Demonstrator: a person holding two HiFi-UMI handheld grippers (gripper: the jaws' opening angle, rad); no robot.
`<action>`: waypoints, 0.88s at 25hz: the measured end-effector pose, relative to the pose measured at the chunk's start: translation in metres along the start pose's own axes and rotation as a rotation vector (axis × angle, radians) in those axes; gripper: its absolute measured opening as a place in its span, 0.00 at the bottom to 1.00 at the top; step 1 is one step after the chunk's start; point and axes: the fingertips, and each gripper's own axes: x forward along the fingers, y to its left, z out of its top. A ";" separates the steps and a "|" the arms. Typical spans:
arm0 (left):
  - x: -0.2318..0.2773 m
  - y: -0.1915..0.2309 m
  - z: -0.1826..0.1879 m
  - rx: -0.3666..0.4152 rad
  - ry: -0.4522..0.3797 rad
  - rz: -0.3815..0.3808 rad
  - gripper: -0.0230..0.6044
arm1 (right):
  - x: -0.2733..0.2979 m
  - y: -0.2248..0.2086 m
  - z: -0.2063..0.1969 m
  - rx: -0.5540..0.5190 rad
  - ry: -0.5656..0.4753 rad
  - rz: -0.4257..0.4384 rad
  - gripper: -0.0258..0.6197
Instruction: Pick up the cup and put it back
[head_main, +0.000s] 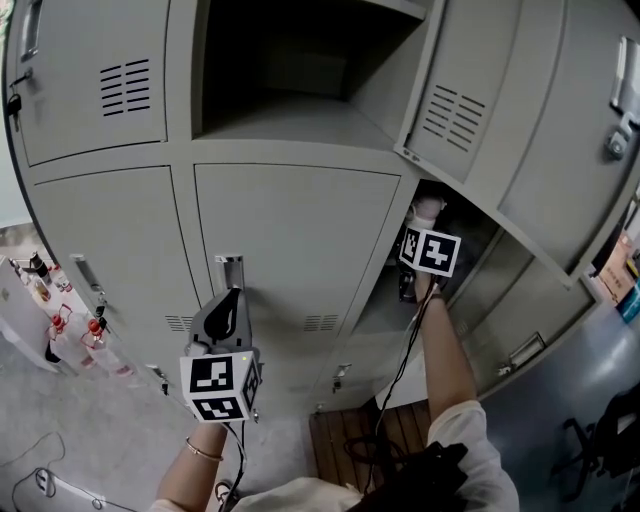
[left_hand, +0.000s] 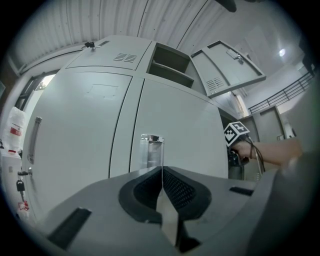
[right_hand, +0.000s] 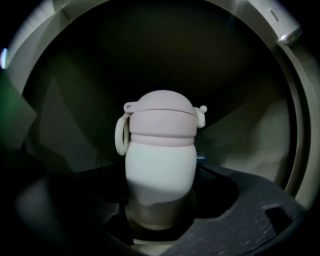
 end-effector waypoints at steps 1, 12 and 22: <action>-0.001 0.000 0.000 0.000 0.001 -0.001 0.05 | 0.000 0.001 0.000 -0.007 -0.005 -0.003 0.61; -0.011 0.002 -0.003 0.010 0.017 -0.010 0.05 | -0.010 0.002 0.000 0.017 -0.026 0.009 0.57; -0.017 -0.008 0.000 0.009 0.013 -0.067 0.05 | -0.051 0.004 0.003 0.019 -0.068 -0.020 0.57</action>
